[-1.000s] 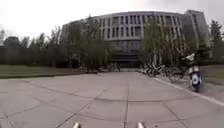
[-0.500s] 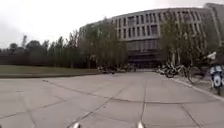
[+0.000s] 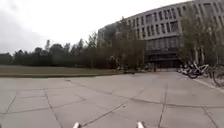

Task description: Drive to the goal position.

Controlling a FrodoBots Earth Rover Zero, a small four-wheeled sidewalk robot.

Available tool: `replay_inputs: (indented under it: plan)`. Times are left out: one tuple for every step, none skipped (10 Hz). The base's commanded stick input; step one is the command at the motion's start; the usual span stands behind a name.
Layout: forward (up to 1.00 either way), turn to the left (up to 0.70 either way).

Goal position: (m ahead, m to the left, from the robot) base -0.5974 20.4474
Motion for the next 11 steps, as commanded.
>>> replay_inputs:
  plan:
    - [0.00, 0.50]
    - [0.00, 0.50]
    - [0.00, 0.50]
    - [0.00, 0.50]
    - [0.00, 0.50]
    - [0.00, 0.50]
    - [0.00, 0.50]
    - [0.00, 0.50]
    - [0.00, 0.50]
    - [0.00, 0.50]
    - [0.00, 0.50]
